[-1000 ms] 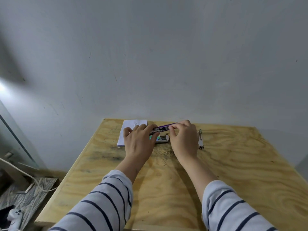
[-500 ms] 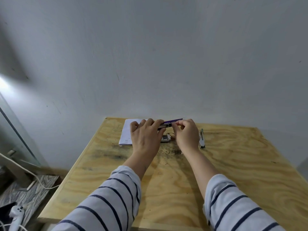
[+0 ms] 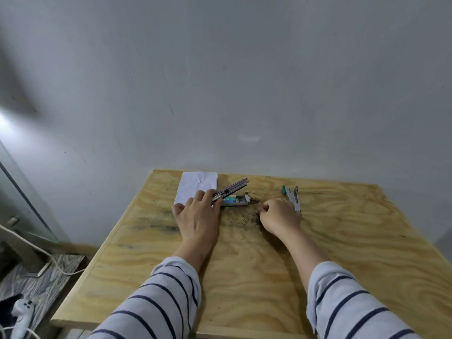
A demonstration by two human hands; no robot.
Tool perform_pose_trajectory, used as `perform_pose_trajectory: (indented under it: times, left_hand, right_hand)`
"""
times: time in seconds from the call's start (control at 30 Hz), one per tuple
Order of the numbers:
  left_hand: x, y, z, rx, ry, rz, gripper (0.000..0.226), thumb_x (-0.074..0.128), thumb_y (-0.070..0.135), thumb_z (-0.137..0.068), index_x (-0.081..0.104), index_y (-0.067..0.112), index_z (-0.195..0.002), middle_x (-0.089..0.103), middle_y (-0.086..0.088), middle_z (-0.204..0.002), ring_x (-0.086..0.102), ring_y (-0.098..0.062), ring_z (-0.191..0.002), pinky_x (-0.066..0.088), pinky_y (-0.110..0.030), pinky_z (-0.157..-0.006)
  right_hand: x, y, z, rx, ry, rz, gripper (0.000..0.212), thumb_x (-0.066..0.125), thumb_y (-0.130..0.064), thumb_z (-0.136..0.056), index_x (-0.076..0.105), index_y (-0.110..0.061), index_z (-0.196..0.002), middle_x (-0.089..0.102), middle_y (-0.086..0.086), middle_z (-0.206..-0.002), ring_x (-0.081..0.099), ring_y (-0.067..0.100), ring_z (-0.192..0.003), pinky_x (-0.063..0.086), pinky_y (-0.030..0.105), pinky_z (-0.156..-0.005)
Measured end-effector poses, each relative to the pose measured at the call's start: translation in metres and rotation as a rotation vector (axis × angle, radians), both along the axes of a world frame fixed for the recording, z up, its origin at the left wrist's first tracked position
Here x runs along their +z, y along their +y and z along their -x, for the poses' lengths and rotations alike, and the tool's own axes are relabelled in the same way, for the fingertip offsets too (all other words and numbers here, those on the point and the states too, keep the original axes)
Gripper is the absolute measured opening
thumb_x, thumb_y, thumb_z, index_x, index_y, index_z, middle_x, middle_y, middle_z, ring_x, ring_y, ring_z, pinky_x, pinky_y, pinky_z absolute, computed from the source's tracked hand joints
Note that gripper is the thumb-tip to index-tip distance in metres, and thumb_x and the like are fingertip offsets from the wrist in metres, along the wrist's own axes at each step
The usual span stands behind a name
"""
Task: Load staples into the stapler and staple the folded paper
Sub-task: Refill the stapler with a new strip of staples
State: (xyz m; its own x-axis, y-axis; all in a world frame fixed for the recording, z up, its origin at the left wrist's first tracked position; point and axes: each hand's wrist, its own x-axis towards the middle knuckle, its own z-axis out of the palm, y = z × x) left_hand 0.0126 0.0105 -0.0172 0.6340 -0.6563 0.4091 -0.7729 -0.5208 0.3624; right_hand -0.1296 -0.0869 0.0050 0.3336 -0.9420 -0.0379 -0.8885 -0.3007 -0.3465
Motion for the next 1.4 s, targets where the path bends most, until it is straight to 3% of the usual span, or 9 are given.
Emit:
perform_pose_trajectory:
  times: [0.17,0.23,0.4,0.57,0.77,1.1,1.23,1.3,1.4]
  left_hand:
    - [-0.001,-0.001,0.000,0.022,0.062,0.033,0.025,0.032,0.047,-0.097,0.052,0.038,-0.110,0.058,0.013,-0.113,0.058,-0.015,-0.093,0.021,-0.036,-0.084]
    - [-0.002,-0.001,0.000,0.025,0.070,0.026,0.026,0.031,0.047,-0.097,0.051,0.037,-0.111,0.060,0.013,-0.112,0.059,-0.015,-0.094,0.023,-0.038,-0.087]
    - [-0.002,-0.001,0.001,0.013,0.036,-0.018,0.029,0.028,0.049,-0.097,0.051,0.036,-0.109,0.066,0.011,-0.100,0.058,-0.015,-0.090,0.024,-0.037,-0.086]
    - [-0.004,-0.003,-0.001,0.002,0.025,-0.030,0.032,0.027,0.051,-0.097,0.053,0.035,-0.107,0.066,0.010,-0.092,0.059,-0.016,-0.088,0.026,-0.038,-0.086]
    - [-0.005,-0.003,-0.002,-0.011,0.013,-0.027,0.032,0.027,0.051,-0.098,0.053,0.035,-0.109,0.065,0.011,-0.093,0.058,-0.016,-0.087,0.025,-0.038,-0.086]
    - [-0.006,-0.002,-0.001,0.001,-0.009,0.033,0.027,0.033,0.047,-0.097,0.054,0.035,-0.108,0.066,0.011,-0.091,0.059,-0.016,-0.083,0.020,-0.035,-0.077]
    - [-0.005,-0.002,-0.001,0.002,-0.010,0.048,0.026,0.035,0.047,-0.097,0.055,0.033,-0.108,0.065,0.011,-0.091,0.059,-0.017,-0.083,0.021,-0.035,-0.077]
    - [-0.005,-0.002,-0.001,0.007,-0.011,0.042,0.027,0.033,0.048,-0.097,0.054,0.034,-0.107,0.065,0.010,-0.090,0.059,-0.017,-0.082,0.022,-0.036,-0.078]
    - [-0.005,-0.002,-0.002,0.009,-0.015,0.039,0.027,0.033,0.049,-0.097,0.054,0.035,-0.106,0.065,0.010,-0.088,0.059,-0.017,-0.081,0.024,-0.037,-0.079]
  right_hand:
    - [-0.001,-0.002,-0.010,0.017,-0.220,0.197,0.012,0.055,-0.027,-0.089,0.067,-0.028,-0.088,0.066,-0.004,-0.097,0.056,0.022,-0.100,0.044,0.037,-0.086]
    - [-0.001,-0.003,-0.017,0.101,-0.266,0.237,0.012,0.057,-0.027,-0.089,0.069,-0.025,-0.090,0.064,-0.003,-0.100,0.053,0.022,-0.100,0.045,0.040,-0.086]
    - [0.003,-0.010,-0.034,0.210,-0.064,0.282,0.024,0.051,-0.030,-0.093,0.067,-0.020,-0.108,0.059,0.000,-0.105,0.046,0.025,-0.108,0.038,0.039,-0.088]
    - [0.003,-0.016,-0.041,0.220,0.038,0.330,0.021,0.053,-0.032,-0.092,0.068,-0.016,-0.094,0.047,-0.005,-0.085,0.050,0.024,-0.099,0.037,0.037,-0.082]
    - [0.010,-0.019,-0.048,0.253,0.107,0.292,0.017,0.052,-0.027,-0.093,0.064,-0.016,-0.093,0.060,0.001,-0.098,0.050,0.025,-0.100,0.036,0.041,-0.088]
    - [0.006,-0.018,-0.046,0.343,0.196,0.231,0.023,0.041,-0.017,-0.095,0.060,-0.014,-0.109,0.052,0.007,-0.114,0.046,0.026,-0.108,0.034,0.046,-0.095]
    - [0.004,-0.020,-0.047,0.300,0.113,0.209,0.022,0.040,-0.015,-0.094,0.055,-0.012,-0.111,0.052,0.007,-0.116,0.048,0.026,-0.107,0.037,0.045,-0.097]
    - [0.005,-0.024,-0.046,0.252,-0.018,0.172,0.019,0.039,-0.019,-0.096,0.053,-0.012,-0.107,0.053,0.006,-0.110,0.051,0.023,-0.100,0.042,0.041,-0.091]
    - [0.009,-0.030,-0.041,0.172,-0.199,0.127,0.017,0.038,-0.021,-0.097,0.051,-0.010,-0.100,0.054,0.003,-0.091,0.052,0.018,-0.078,0.043,0.029,-0.066]
